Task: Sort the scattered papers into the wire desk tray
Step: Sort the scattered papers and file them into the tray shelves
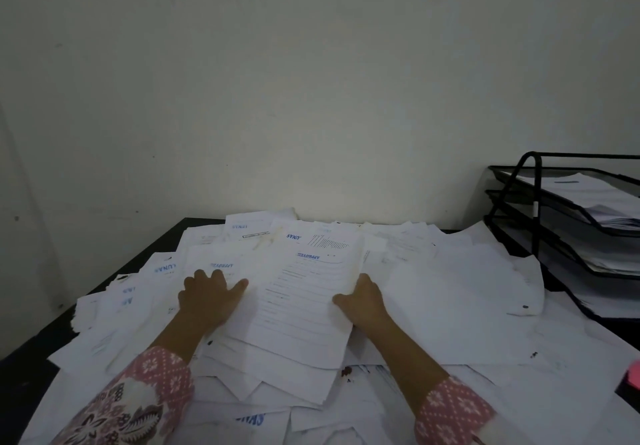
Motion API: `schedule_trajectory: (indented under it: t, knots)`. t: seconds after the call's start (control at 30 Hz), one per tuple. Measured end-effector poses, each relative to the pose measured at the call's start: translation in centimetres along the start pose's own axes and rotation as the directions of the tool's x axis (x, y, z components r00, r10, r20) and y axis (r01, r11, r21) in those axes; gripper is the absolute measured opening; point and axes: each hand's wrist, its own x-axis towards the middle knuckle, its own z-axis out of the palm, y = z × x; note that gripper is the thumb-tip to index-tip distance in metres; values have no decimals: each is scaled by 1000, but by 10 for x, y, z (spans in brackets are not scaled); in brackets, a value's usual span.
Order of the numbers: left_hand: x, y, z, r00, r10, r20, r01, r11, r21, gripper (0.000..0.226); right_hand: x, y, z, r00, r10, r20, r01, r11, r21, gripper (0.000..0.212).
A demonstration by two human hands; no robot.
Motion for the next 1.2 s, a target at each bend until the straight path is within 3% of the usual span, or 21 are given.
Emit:
schedule_trajectory:
  t: [0.07,0.2,0.47,0.57,0.7,0.87,0.93,1.07,1.13,1.2]
  knots:
    - [-3,-1,1,1000,12,-11,-12,1000,6,68,-5,-8,10,1000,4,30,-2,997,-73,50]
    - [-6,-2,-4,1000,-1,-18,2,1000,31,75,-11,-19,19,998,25,50,-23,999,-46,56]
    - [-8,-13,-1,1000,10,-20,-10,1000,9,71,-6,-26,28,985,171,0,-161,932,324,54]
    - [-12,-15,-3,996,29,-86,-36,996,-78,65,-3,-26,27,986,163,-21,-149,940,308,49]
    - [-12,-11,-12,997,41,-72,-56,975,-215,62,6,-25,0,995,92,37,-100,931,352,42]
    - [-14,13,-12,988,153,9,-122,821,-557,64,11,-27,-42,984,-99,151,-6,819,574,42]
    - [-20,28,-11,983,171,61,-84,725,-684,66,11,-26,-57,972,-146,185,1,787,617,36]
    - [-20,44,-12,968,129,215,124,496,-859,74,16,-14,-78,979,-89,185,-45,787,615,31]
    - [-25,50,-13,928,205,312,159,538,-828,53,19,-7,-84,987,-41,158,-69,770,634,28]
    - [-34,60,-14,914,258,312,101,600,-793,27,23,-1,-84,994,35,106,-89,822,562,27]
